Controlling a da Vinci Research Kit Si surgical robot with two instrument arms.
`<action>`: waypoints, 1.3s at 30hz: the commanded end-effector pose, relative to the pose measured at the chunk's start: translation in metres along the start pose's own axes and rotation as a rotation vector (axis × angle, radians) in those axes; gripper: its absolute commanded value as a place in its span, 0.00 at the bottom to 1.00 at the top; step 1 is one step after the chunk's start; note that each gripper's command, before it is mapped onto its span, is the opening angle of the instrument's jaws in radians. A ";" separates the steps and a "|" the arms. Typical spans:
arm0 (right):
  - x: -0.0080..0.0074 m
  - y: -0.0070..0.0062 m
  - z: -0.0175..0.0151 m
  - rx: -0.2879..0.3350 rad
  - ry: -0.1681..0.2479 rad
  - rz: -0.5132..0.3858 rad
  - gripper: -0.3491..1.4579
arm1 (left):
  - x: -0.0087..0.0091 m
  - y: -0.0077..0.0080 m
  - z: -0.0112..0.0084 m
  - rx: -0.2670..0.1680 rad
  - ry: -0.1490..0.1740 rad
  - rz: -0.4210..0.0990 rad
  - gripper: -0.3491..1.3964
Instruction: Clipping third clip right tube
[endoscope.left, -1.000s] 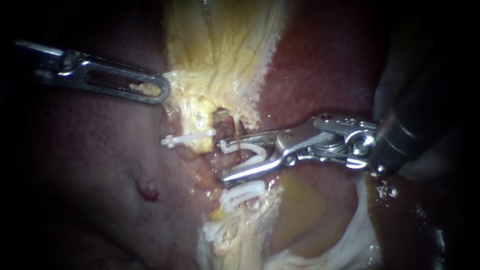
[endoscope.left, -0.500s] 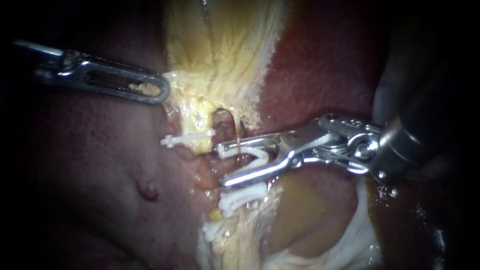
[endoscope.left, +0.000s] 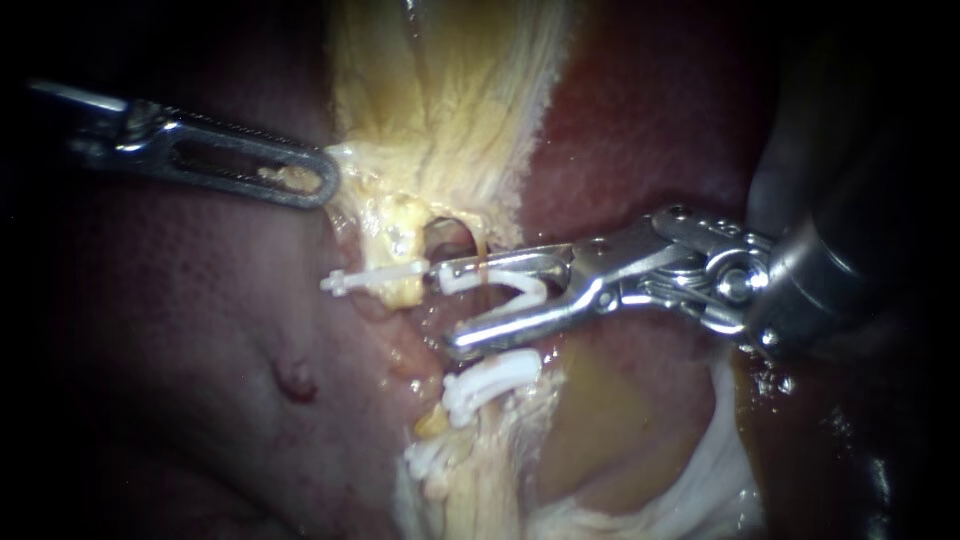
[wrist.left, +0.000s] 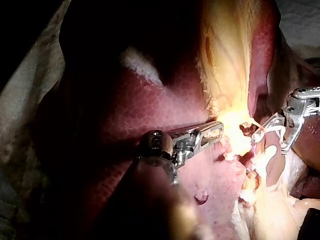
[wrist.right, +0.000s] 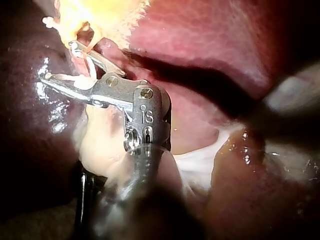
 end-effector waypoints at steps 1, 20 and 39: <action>0.0000 -0.0001 0.0000 0.006 0.003 0.001 0.47 | 0.0000 0.0000 0.0000 0.000 0.000 0.000 0.00; 0.0018 -0.0030 0.0009 0.108 0.041 0.027 0.46 | 0.0001 0.0001 0.0001 -0.001 0.000 0.001 0.00; 0.0011 -0.0017 -0.0014 0.062 0.039 0.086 0.05 | 0.0002 0.0002 0.0003 -0.002 -0.001 0.001 0.00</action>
